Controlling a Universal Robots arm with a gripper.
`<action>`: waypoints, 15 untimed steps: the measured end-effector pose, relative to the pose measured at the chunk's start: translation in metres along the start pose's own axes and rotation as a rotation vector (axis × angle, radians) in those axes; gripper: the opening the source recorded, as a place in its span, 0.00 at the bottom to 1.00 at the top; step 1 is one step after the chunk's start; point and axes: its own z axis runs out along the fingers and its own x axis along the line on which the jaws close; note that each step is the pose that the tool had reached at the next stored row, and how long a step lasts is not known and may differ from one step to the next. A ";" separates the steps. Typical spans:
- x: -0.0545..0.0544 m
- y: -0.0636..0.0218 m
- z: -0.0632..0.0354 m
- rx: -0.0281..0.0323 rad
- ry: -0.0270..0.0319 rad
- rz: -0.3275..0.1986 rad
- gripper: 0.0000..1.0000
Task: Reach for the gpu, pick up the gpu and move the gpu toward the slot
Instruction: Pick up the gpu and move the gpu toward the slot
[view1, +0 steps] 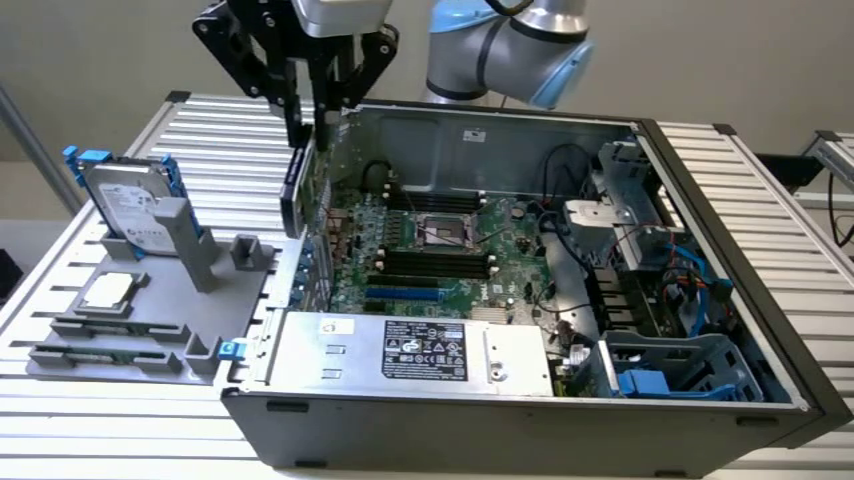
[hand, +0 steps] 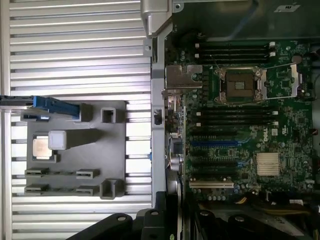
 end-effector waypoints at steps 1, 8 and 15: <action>-0.004 0.0002 -0.0001 -0.0001 0.0000 0.000 0.26; -0.036 0.0020 -0.0001 -0.0001 0.0002 0.000 0.26; -0.068 0.0078 0.0045 -0.0001 0.0002 0.000 0.26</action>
